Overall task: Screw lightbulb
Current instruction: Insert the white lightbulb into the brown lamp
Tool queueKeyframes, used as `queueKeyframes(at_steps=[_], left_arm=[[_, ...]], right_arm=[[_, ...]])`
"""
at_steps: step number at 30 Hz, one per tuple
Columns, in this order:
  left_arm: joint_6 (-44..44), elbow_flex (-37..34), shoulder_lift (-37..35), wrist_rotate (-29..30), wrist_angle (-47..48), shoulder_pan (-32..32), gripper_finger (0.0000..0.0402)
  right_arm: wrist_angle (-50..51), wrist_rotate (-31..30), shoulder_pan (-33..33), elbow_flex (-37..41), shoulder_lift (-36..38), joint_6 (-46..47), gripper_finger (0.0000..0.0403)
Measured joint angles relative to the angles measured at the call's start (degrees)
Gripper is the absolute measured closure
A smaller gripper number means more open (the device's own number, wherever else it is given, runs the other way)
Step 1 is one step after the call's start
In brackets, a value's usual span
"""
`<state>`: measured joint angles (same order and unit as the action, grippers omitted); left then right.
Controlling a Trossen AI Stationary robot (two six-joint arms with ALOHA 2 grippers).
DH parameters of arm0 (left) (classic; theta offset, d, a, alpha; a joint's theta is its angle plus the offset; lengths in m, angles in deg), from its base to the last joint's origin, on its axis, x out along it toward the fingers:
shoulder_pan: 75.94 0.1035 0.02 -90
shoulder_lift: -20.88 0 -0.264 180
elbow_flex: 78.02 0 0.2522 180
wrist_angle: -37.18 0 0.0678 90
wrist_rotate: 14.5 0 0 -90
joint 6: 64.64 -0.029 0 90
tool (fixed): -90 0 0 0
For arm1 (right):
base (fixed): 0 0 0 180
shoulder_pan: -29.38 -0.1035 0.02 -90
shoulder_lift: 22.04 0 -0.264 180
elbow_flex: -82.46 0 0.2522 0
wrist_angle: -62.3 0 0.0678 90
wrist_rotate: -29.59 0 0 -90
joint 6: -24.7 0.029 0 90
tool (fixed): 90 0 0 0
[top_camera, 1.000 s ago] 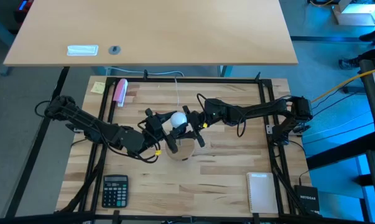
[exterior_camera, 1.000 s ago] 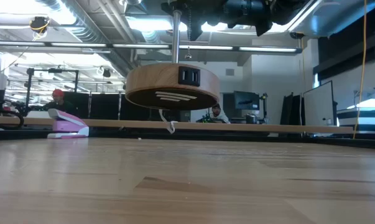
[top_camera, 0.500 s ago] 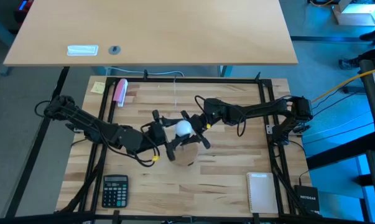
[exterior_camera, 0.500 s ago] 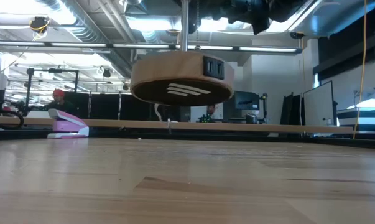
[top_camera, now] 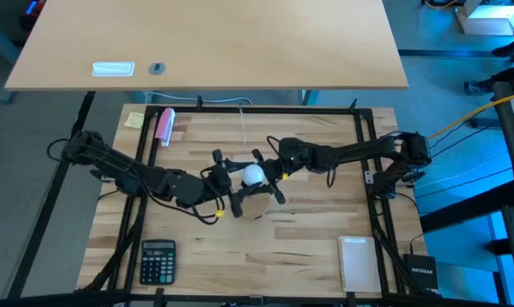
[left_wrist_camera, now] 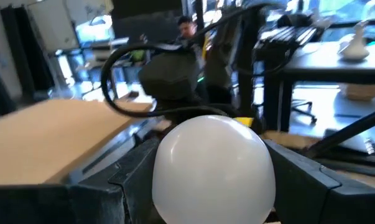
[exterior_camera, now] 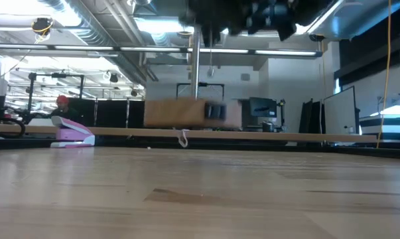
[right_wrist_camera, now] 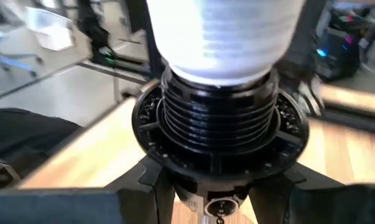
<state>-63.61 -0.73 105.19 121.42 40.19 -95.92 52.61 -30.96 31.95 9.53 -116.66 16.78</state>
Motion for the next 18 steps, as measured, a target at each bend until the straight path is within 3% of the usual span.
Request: queueKeyframes(at_steps=[11, 18], left_arm=[[4.9, -9.7, -0.2, 2.5, -6.3, 0.6, 0.0162], [-0.8, -10.2, 0.0, 3.3, -12.0, -0.6, 0.0162]], right_arm=[[-10.6, -5.4, 0.0, 3.4, -8.3, 0.8, 0.025], [-11.5, -6.5, 0.0, 3.6, -7.8, 4.3, 0.0242]])
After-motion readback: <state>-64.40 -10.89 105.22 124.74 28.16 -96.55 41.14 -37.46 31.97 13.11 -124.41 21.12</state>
